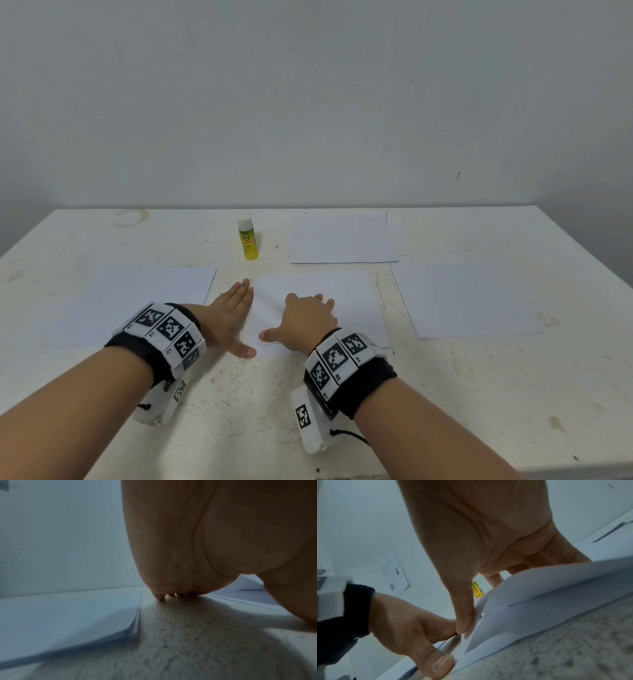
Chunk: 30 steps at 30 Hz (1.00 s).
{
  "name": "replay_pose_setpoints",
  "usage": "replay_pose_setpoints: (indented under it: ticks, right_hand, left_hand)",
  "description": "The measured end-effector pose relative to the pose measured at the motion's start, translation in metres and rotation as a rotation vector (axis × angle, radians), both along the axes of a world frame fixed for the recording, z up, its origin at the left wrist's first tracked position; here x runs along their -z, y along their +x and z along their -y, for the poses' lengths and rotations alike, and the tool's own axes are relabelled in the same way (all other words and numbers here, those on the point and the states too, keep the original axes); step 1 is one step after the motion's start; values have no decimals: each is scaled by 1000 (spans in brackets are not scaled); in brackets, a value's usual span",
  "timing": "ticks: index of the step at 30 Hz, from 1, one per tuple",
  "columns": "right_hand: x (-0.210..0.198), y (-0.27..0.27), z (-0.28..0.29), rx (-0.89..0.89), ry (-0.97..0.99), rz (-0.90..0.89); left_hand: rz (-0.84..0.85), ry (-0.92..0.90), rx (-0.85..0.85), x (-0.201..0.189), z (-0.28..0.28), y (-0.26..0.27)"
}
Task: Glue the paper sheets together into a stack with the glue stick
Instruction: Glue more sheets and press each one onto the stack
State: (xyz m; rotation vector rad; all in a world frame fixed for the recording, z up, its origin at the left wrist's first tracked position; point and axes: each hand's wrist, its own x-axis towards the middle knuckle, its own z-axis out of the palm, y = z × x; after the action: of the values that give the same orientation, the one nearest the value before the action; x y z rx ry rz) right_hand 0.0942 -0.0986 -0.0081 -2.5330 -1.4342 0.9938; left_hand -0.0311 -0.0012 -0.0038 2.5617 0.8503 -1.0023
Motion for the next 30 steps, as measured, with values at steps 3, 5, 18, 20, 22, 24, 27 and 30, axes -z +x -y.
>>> replay_pose_setpoints:
  ticks: [3, 5, 18, 20, 22, 24, 27, 30]
  right_hand:
    - [8, 2, -4, -13, 0, 14]
    - [13, 3, -7, -21, 7, 12]
    - [17, 7, -7, -91, 0, 61]
    - [16, 7, -6, -108, -2, 81]
    - [16, 6, -6, -120, 2, 106]
    - [13, 7, -7, -140, 6, 129]
    - [7, 9, -8, -163, -9, 171]
    - [4, 10, -9, -172, -21, 192]
  left_hand:
    - [-28, 21, -4, -2, 2, 2]
    - [-48, 53, -22, -4, 5, 3]
    - [7, -26, -94, -14, 4, -1]
    - [68, -56, -179, -12, -2, -1]
    - [167, -68, -252, -8, -7, 2]
    - [223, -39, -252, -5, -5, 7]
    - [237, 35, -167, 1, -1, 15]
    - [300, 98, -134, 8, -3, 15]
